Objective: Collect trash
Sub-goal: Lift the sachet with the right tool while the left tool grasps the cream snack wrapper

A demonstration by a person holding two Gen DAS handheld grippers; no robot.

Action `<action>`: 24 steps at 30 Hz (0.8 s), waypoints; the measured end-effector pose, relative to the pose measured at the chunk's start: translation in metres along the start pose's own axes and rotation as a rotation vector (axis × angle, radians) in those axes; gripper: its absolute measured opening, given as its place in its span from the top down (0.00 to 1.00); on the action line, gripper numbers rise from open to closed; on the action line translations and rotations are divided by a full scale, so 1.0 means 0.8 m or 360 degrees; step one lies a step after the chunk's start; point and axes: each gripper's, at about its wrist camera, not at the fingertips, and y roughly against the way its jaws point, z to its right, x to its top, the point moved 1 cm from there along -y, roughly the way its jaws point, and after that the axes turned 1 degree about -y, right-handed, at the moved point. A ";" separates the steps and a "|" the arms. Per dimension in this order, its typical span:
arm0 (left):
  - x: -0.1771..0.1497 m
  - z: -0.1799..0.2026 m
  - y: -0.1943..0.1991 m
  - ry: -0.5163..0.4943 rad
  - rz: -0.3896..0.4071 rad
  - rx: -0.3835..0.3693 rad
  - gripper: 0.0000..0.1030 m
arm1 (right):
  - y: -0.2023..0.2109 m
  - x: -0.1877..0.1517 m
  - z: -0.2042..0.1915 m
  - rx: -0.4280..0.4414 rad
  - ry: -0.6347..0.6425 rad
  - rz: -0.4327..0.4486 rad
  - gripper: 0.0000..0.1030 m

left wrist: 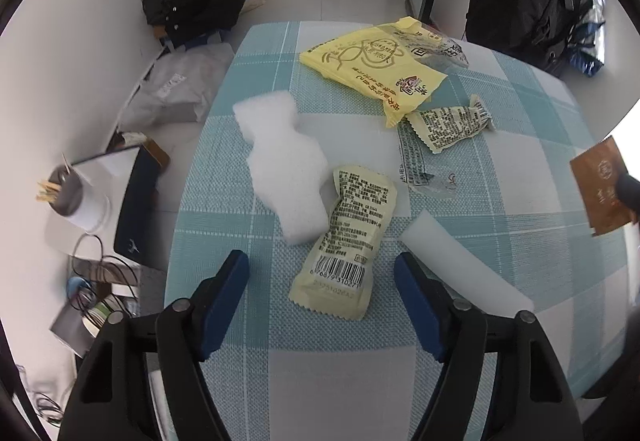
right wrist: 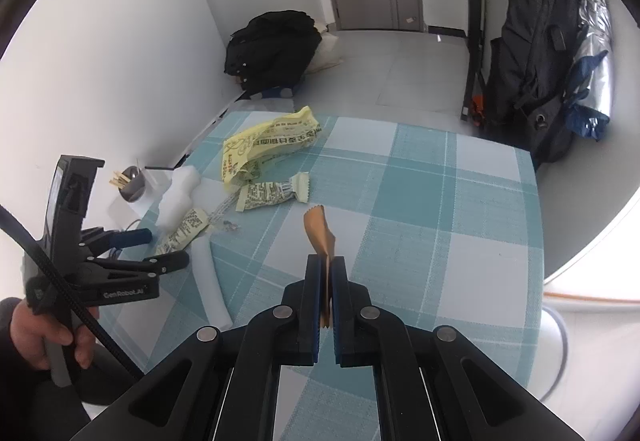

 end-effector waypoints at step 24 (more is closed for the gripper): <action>0.008 0.019 0.007 -0.0069 -0.0067 -0.0132 0.79 | 0.014 -0.005 0.011 0.0005 -0.0046 0.0015 0.96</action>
